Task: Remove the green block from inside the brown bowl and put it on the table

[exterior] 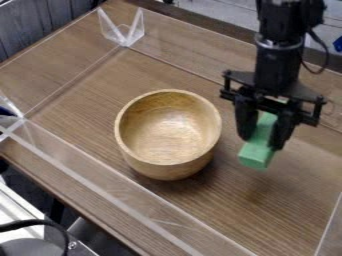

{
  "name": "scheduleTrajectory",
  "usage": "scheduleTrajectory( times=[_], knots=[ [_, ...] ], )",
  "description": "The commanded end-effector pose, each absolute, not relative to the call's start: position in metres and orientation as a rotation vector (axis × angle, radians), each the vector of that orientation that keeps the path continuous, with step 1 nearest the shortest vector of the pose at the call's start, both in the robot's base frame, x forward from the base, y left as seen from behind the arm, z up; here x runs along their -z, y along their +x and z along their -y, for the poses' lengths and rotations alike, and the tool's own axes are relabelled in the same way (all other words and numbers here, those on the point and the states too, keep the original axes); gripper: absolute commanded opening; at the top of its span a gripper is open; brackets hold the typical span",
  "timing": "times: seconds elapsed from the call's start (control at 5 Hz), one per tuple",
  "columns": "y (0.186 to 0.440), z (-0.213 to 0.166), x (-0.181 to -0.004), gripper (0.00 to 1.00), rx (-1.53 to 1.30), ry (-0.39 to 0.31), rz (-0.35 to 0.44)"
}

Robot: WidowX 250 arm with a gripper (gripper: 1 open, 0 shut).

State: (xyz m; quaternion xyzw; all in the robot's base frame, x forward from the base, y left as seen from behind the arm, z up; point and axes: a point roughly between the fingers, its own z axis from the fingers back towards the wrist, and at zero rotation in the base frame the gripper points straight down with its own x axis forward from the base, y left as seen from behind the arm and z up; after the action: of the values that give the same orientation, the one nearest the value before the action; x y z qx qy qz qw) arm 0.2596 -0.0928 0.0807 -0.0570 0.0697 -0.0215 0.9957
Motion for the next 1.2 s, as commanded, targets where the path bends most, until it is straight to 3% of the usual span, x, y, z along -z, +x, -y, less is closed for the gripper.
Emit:
scheduleTrajectory(
  times=[0.0, 0.4, 1.0],
  knots=[
    [0.271, 0.098, -0.084, 0.0, 0.049, -0.123, -0.089],
    [0.271, 0.095, -0.071, 0.0, 0.049, -0.12, -0.088],
    [0.274, 0.088, -0.066, 0.0, 0.054, -0.118, -0.076]
  ],
)
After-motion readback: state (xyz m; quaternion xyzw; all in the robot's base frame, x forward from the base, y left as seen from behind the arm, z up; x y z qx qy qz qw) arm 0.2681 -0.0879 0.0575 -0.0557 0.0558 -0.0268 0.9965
